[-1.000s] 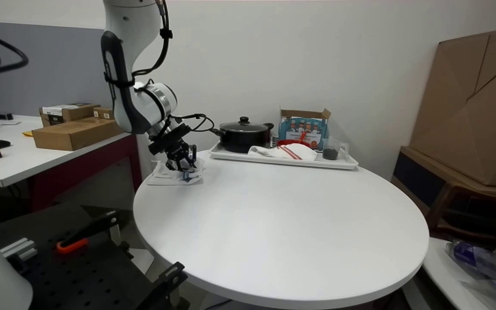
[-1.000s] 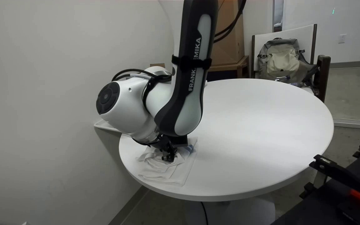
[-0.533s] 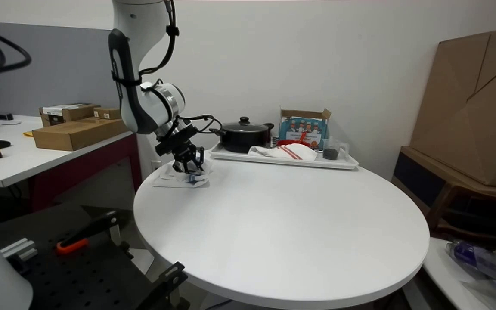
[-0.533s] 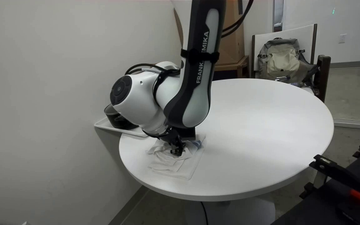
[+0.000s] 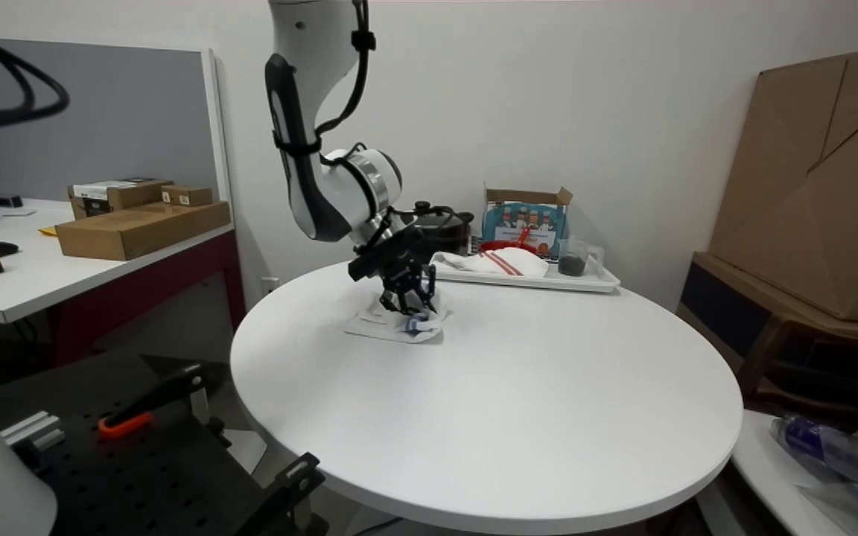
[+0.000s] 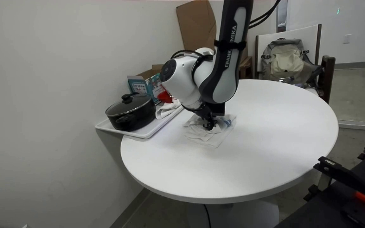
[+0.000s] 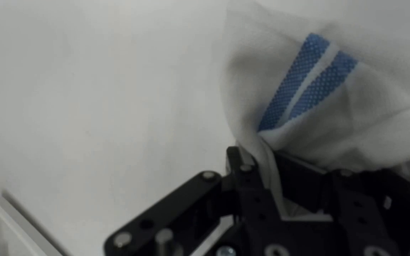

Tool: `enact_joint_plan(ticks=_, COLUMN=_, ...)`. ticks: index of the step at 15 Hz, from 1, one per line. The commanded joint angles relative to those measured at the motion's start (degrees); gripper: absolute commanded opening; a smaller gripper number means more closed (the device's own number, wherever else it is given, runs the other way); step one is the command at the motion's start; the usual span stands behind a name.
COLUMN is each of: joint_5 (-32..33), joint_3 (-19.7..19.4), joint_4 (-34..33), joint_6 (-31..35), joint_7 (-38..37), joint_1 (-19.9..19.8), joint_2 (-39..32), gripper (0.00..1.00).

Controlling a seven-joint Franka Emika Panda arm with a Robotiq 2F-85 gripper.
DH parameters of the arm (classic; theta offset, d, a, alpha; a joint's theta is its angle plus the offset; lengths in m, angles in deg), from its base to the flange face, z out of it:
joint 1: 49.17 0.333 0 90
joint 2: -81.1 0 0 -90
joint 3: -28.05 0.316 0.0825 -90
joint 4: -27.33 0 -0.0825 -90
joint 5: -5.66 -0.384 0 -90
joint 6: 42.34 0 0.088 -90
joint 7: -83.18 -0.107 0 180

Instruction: Use the white towel to wipe the table

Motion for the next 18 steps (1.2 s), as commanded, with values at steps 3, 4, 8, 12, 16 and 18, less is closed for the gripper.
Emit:
enact_joint_plan(ticks=3, joint_5=-4.0, joint_3=-1.8, joint_4=-4.1, joint_6=1.9, joint_7=2.7, joint_1=-7.1, joint_2=-1.8, gripper=0.05)
enact_joint_plan(ticks=4, joint_5=-5.1, joint_3=-2.2, joint_4=-4.8, joint_6=1.9, joint_7=3.1, joint_1=-8.1, joint_2=-2.0, gripper=0.05)
enact_joint_plan(ticks=8, joint_5=-12.0, joint_3=-4.3, joint_4=-9.0, joint_6=1.4, joint_7=6.4, joint_1=-12.5, joint_2=-2.9, gripper=0.05)
enact_joint_plan(ticks=12, joint_5=-20.4, joint_3=-7.3, joint_4=-13.9, joint_6=0.5, joint_7=9.3, joint_1=-16.1, joint_2=-4.1, gripper=0.05)
enact_joint_plan(ticks=16, joint_5=-27.4, joint_3=-10.6, joint_4=-15.7, joint_6=-0.8, joint_7=11.1, joint_1=-17.6, joint_2=-4.9, gripper=0.05)
enact_joint_plan(ticks=18, joint_5=-29.8, joint_3=-11.9, joint_4=-14.9, joint_6=-1.4, joint_7=11.7, joint_1=-17.2, joint_2=-4.9, gripper=0.05)
